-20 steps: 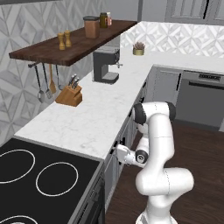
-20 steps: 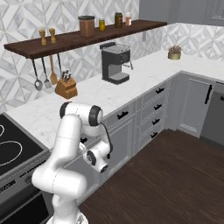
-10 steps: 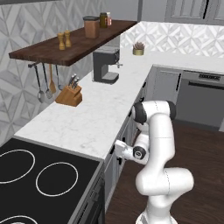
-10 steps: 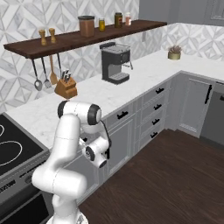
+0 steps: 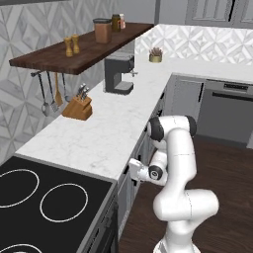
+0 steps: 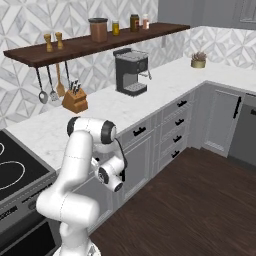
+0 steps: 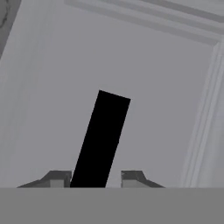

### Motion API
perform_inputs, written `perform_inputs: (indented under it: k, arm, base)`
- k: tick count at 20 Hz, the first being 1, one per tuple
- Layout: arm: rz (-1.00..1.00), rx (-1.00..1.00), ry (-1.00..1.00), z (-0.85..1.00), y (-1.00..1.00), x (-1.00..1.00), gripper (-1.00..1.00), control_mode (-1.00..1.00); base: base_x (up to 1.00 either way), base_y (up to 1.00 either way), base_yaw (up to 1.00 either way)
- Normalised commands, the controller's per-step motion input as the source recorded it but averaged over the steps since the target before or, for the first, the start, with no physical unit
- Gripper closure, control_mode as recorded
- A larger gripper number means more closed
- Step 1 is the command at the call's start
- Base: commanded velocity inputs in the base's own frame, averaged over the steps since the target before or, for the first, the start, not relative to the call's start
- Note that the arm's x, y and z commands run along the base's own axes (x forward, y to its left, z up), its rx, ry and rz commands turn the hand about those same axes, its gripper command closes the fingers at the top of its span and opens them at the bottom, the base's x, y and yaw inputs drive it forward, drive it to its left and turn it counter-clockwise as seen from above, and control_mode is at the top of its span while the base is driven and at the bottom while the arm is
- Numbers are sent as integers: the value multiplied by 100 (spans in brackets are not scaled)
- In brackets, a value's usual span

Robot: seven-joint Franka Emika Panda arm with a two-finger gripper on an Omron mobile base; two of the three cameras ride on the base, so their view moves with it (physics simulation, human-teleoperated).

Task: Take a straw from the drawer in front and place it inside the glass cup on the dining counter.

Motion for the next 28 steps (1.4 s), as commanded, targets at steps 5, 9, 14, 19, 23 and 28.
perform_inputs:
  k: [5, 9, 14, 19, 23, 28]
  arm:
    - [0, 0, 0, 0, -23, -13, 100, -100]
    - [0, 0, -1, 1, -81, -57, 100, -100]
    - [0, 0, 0, 4, -100, -58, 100, -100]
    - [3, 0, 0, 2, -100, -59, 100, -100]
    - [5, 0, 0, 0, -100, -65, 100, -100]
    - [6, 0, 6, 0, -95, -56, -100, -100]
  base:
    - [0, 0, 0]
    - [0, 0, 0]
    - [0, 0, 0]
    - [0, 0, 0]
    - [0, 0, 0]
    - [0, 0, 0]
